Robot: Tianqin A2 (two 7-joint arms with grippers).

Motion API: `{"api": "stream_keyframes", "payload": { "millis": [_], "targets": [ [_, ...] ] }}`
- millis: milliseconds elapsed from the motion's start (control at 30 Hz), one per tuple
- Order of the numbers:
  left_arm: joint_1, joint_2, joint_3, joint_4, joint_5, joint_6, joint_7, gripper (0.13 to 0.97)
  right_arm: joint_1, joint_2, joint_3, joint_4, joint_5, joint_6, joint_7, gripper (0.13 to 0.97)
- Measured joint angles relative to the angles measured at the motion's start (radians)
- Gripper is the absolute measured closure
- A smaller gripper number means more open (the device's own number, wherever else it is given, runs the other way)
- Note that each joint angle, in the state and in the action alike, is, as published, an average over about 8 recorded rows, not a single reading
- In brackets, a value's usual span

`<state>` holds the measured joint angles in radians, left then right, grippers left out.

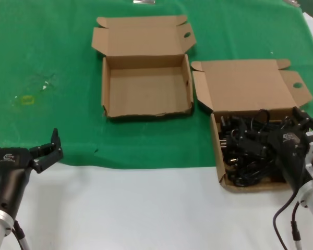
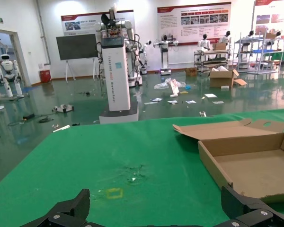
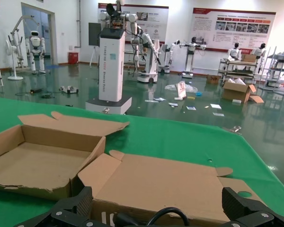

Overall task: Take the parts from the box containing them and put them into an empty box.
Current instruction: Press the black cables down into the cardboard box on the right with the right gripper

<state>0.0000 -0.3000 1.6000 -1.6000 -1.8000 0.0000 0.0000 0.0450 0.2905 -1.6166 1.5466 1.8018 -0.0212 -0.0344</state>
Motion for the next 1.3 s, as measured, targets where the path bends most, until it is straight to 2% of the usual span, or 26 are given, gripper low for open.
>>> {"api": "stream_keyframes", "payload": {
  "millis": [1300],
  "targets": [
    [0.0,0.0,0.0,0.0,0.0,0.0,0.0,0.133,0.0,0.0,0.0,0.0,0.0,0.0,0.0,0.129]
  ]
}}
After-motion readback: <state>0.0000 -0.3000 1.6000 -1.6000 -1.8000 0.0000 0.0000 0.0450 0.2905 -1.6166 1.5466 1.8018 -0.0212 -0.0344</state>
